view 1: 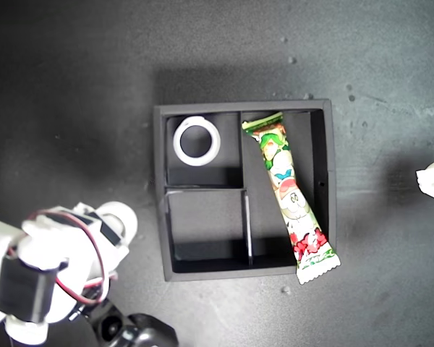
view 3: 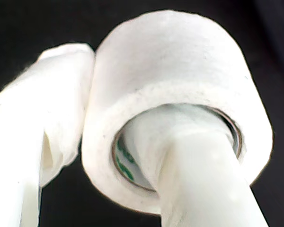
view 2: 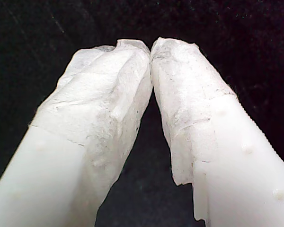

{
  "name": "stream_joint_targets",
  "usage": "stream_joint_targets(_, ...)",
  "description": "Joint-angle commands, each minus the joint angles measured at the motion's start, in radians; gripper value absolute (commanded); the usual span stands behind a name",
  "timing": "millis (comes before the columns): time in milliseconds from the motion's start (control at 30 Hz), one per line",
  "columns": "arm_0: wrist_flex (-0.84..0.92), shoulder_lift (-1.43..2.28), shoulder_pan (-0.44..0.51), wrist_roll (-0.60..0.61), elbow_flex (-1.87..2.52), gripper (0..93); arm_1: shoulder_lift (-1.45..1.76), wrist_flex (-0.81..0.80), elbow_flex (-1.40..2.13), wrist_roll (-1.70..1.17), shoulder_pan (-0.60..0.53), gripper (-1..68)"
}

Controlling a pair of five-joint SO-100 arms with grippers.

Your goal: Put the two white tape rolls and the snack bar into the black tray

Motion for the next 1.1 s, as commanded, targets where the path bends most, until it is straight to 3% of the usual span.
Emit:
stream_joint_targets(0, 0.106, -0.209, -0.012, 0.074, -0.552, 0.0, 0.020, -0.114, 0.097, 0.046, 0.049, -0.5)
stream_joint_targets(100, 0.106, -0.390, -0.015, 0.075, -0.699, 0.0, 0.023, -0.176, 0.201, 0.083, 0.104, -0.5)
stream_joint_targets(233, 0.106, -0.614, -0.006, 0.051, -0.854, 0.0, 0.121, -0.107, 0.268, 0.138, 0.147, -0.5)
stream_joint_targets(400, 0.106, -0.756, 0.003, 0.005, -0.884, 0.0, 0.342, 0.166, 0.299, 0.213, 0.218, -0.5)
stream_joint_targets(600, 0.106, -0.856, 0.006, -0.021, -0.914, 0.0, 0.391, 0.249, 0.299, 0.193, 0.299, -0.5)
stream_joint_targets(700, 0.106, -0.871, 0.003, -0.018, -0.922, 4.1, 0.555, 0.434, 0.299, 0.158, 0.347, -0.5)
stream_joint_targets(1067, 0.106, -0.764, -0.012, 0.081, -1.112, 9.0, 0.649, 0.563, 0.299, 0.281, 0.308, 0.0)
